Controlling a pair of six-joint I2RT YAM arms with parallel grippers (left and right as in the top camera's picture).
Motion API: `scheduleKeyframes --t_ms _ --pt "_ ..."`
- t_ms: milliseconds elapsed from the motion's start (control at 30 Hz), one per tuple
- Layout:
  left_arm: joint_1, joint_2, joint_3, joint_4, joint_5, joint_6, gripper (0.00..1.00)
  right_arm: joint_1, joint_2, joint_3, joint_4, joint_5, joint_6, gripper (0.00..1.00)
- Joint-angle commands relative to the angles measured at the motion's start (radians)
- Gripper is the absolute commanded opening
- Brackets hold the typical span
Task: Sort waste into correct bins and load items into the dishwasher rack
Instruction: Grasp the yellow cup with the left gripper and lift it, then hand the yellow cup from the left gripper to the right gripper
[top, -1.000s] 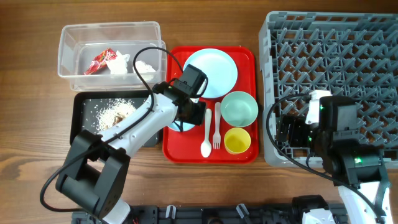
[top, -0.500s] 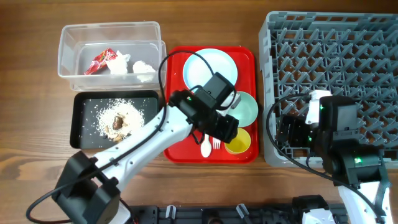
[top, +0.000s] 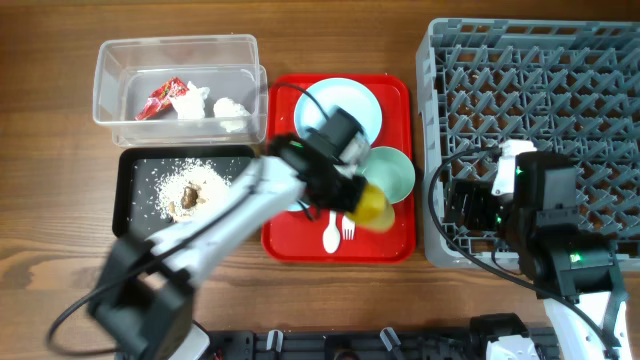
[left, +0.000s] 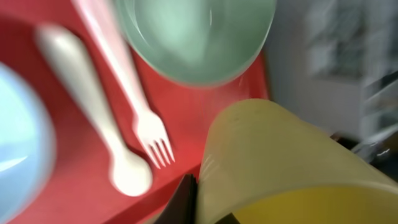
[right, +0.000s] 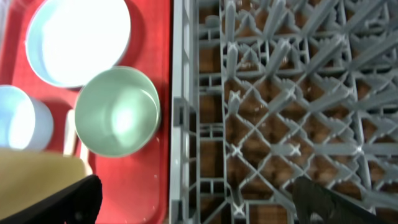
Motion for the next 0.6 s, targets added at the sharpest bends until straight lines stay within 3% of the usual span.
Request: scheduleKeyframes --t_ms 0,100,133,200,467,567 --pt "0.243 -0.125 0.031 0.098 0.258 -0.007 0.04 0.001 0.014 0.019 0.117 -0.112 0.034 1.00" --pt "0.400 -0.075 0.030 0.237 0.528 -0.055 0.04 0.002 0.071 0.019 0.234 -0.522 -0.061 1.00" --pt "0.435 -0.027 0.030 0.306 0.697 -0.058 0.04 0.002 0.116 0.019 0.253 -0.708 -0.114 1.00" --pt "0.435 0.051 0.030 0.372 0.906 -0.058 0.04 0.002 0.213 0.019 0.293 -0.971 -0.201 1.00" --pt "0.364 0.092 0.030 0.387 0.973 -0.054 0.04 0.002 0.517 0.019 0.637 -1.379 -0.220 0.98" --pt "0.357 0.092 0.030 0.386 0.973 -0.055 0.04 0.002 0.548 0.019 0.750 -1.398 -0.141 0.93"
